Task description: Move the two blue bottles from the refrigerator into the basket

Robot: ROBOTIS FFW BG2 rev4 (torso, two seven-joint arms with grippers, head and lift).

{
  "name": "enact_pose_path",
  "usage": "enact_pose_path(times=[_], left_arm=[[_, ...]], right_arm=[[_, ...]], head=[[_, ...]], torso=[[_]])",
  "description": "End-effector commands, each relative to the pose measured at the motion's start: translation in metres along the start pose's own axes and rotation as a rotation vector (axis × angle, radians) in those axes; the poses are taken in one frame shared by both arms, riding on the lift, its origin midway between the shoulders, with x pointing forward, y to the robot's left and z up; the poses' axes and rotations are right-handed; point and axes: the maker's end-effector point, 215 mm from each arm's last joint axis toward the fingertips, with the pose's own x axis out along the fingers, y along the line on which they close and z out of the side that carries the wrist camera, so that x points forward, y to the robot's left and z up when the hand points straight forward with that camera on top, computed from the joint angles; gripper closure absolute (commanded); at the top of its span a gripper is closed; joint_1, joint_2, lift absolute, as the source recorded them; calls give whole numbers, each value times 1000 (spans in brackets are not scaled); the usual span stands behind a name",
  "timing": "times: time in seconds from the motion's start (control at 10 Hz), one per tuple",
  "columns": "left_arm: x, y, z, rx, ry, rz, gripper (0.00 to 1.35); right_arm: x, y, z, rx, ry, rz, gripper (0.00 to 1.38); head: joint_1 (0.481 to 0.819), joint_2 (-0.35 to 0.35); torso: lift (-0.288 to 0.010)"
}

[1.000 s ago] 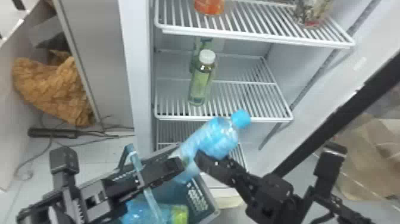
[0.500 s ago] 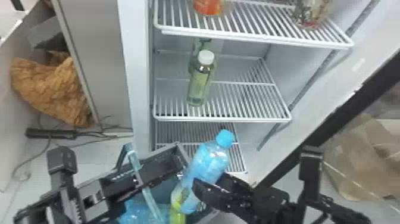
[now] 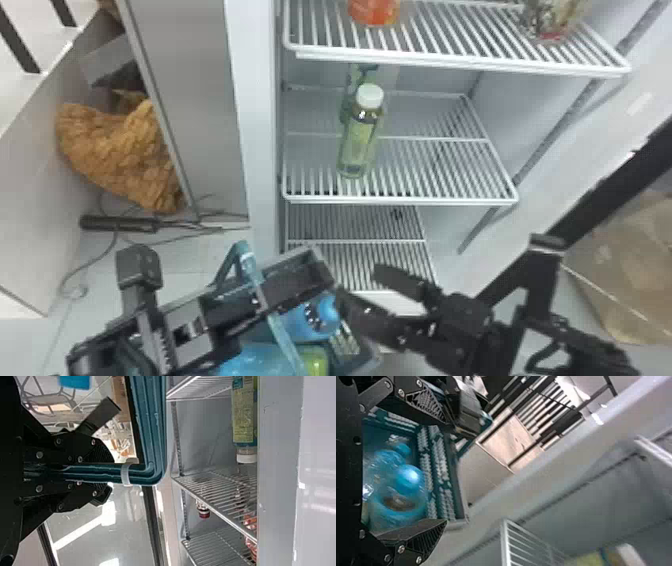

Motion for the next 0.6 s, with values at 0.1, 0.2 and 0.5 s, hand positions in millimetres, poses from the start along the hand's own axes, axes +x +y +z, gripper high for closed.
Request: enact_pose_path(times=[0.1, 0.2, 0.5], left_arm=[[0, 0, 0, -1, 0, 0, 1197], [0, 0, 0, -1, 0, 0, 1197], [-1, 2, -1, -3, 0, 6, 1197]], right_arm=[[-31, -45, 33, -82, -129, -128, 191], [-43, -60, 35, -97, -164, -166, 191], [-83, -79, 52, -195, -312, -271, 191]], head=[[695, -180], [695, -218], [695, -312]], torso=[[-220], [-220], [-220]])
